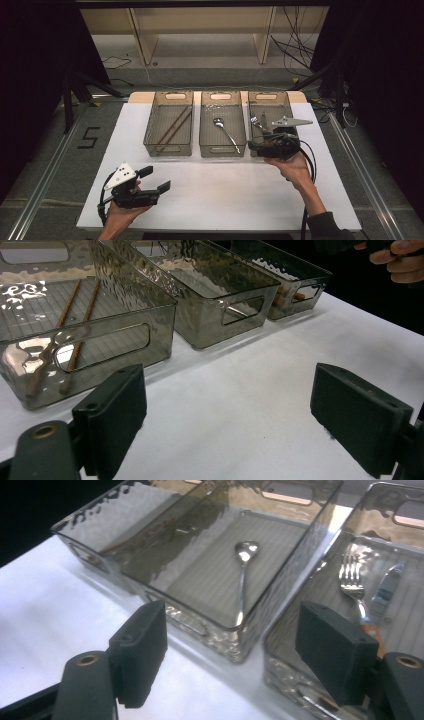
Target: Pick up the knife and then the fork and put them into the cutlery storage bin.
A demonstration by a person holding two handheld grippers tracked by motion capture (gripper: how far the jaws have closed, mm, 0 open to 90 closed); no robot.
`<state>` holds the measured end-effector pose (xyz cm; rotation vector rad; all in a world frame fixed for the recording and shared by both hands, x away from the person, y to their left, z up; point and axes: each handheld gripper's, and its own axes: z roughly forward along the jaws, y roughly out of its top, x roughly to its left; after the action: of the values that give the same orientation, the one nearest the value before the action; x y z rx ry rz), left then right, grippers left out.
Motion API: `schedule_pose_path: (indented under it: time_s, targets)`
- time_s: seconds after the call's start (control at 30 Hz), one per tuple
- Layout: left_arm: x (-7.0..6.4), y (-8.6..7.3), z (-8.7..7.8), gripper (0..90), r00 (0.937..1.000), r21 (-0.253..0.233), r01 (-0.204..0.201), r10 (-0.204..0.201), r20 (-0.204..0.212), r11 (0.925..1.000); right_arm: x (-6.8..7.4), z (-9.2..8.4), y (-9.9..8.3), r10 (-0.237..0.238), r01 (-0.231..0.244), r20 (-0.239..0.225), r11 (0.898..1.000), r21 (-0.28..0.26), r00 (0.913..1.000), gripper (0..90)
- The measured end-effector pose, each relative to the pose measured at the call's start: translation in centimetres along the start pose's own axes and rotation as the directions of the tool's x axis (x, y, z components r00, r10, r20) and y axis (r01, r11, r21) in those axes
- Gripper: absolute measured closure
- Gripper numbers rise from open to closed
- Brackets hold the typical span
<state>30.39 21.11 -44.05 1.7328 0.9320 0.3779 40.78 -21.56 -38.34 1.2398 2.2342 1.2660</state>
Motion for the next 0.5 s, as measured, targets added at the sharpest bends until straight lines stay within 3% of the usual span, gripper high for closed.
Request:
schedule_pose_path:
  time_s: [0.5]
  targets:
    - [0.1,0.0,0.1,14.6,1.0000,0.009,0.003,-0.003,0.003,1.0000,2.0,-0.9,-2.8,-0.032,0.028,-0.055,0.997,-0.067,0.9980,26.1]
